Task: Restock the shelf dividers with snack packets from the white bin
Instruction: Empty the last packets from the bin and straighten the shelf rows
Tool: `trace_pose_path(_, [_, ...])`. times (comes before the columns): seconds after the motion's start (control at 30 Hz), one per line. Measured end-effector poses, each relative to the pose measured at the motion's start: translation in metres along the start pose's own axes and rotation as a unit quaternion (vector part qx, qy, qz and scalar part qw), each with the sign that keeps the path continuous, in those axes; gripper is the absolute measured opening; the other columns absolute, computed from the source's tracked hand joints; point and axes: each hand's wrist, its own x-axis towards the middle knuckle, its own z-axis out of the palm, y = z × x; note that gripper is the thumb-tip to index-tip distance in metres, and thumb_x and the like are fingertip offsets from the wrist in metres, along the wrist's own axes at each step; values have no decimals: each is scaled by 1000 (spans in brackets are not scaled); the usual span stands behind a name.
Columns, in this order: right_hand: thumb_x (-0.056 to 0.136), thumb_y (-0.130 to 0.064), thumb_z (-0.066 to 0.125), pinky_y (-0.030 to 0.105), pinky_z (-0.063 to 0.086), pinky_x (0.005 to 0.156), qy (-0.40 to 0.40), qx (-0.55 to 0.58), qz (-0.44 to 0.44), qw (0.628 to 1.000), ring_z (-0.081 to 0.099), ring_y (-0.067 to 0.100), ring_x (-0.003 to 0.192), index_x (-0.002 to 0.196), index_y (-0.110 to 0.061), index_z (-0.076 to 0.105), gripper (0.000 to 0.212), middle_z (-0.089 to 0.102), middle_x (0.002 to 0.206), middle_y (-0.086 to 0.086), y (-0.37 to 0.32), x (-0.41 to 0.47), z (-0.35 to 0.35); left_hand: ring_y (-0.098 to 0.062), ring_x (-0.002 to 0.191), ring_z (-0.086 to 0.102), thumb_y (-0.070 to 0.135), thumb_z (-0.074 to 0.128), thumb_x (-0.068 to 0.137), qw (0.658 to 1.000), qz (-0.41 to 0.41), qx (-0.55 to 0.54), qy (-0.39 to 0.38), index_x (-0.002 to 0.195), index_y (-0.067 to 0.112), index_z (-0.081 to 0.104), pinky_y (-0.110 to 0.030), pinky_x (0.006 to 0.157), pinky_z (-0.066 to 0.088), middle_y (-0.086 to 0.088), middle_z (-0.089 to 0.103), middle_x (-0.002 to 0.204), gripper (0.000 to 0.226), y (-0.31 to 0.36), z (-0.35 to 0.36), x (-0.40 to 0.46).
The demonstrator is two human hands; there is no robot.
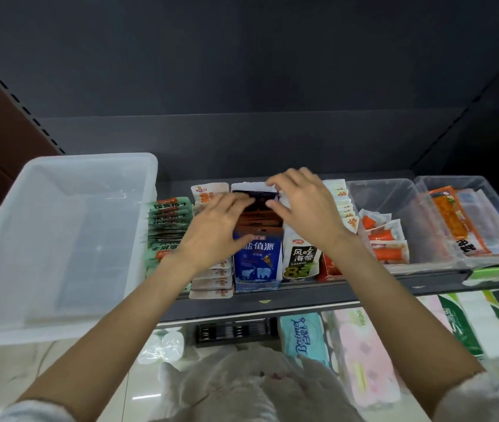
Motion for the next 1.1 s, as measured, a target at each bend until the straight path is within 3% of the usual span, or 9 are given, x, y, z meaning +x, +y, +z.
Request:
trace_pose_path(0.1, [84, -27, 68, 37, 41, 87, -58, -17, -6, 998, 54, 26, 103, 119, -14, 58, 39, 63, 110, 6, 13, 18, 2, -27, 122, 44, 29, 72, 77, 997, 0, 76, 14, 131, 10, 50, -43, 100, 41, -8, 52, 129, 62, 4, 8, 3])
trace_pose_path(0.23, [93, -22, 53, 36, 43, 88, -148, -40, -66, 986, 60, 25, 98, 118, -17, 57, 25, 67, 106, 4, 15, 44, 12, -24, 119, 44, 34, 65, 82, 995, -31, 92, 6, 132, 15, 43, -37, 100, 35, -5, 53, 125, 58, 4, 6, 10])
trace_pose_path(0.37, [97, -23, 47, 34, 43, 67, -183, -89, -103, 974, 63, 27, 91, 122, -22, 54, 26, 68, 104, 6, 17, 64, 9, -22, 118, 49, 35, 53, 90, 989, -12, 132, -57, 135, 19, 40, -34, 104, 28, -5, 49, 129, 50, 3, 8, 15])
trace_pose_path(0.43, [98, -20, 46, 32, 42, 65, -187, -94, -122, 970, 64, 26, 89, 123, -26, 55, 27, 69, 102, 4, 18, 69, 9, -22, 113, 54, 33, 51, 91, 988, 1, 142, -57, 133, 19, 43, -35, 102, 28, -5, 54, 126, 45, 4, 8, 14])
trace_pose_path(0.6, [93, -9, 50, 29, 35, 64, -202, -95, -144, 964, 63, 24, 96, 117, -25, 63, 32, 68, 110, 1, 13, 71, 7, -25, 94, 63, 26, 55, 90, 987, 23, 154, -29, 119, 19, 56, -38, 93, 35, -3, 68, 104, 30, 4, 14, 5])
trace_pose_path(0.77, [88, -7, 52, 30, 35, 59, -253, -131, -119, 951, 64, 28, 84, 99, -22, 66, 23, 67, 90, 5, -1, 61, 21, -21, 65, 65, 18, 73, 75, 990, 39, 135, 15, 97, 21, 68, -35, 83, 44, 1, 71, 73, 23, 4, 13, -3])
trace_pose_path(0.87, [92, -15, 51, 32, 40, 62, -266, -133, -107, 949, 63, 28, 91, 106, -22, 63, 20, 68, 99, 7, -4, 55, 28, -22, 77, 67, 19, 74, 72, 992, 27, 117, 33, 105, 21, 67, -37, 86, 46, 0, 72, 86, 33, 6, 12, -5])
trace_pose_path(0.97, [92, -29, 56, 36, 45, 84, -234, -5, -59, 970, 58, 22, 109, 127, -26, 56, 35, 63, 122, 1, 7, 48, 13, -25, 102, 59, 31, 76, 71, 994, 13, 95, 49, 120, 19, 57, -40, 90, 46, -3, 63, 113, 54, 8, 8, -7])
trace_pose_path(1.1, [86, -44, 62, 32, 31, 93, -191, 66, -54, 978, 48, 16, 117, 124, -27, 56, 42, 60, 123, -6, 20, 23, -20, -19, 100, 56, 42, 56, 85, 991, -14, 26, 129, 107, 18, 61, -36, 87, 45, 1, 61, 106, 33, 9, 1, -12])
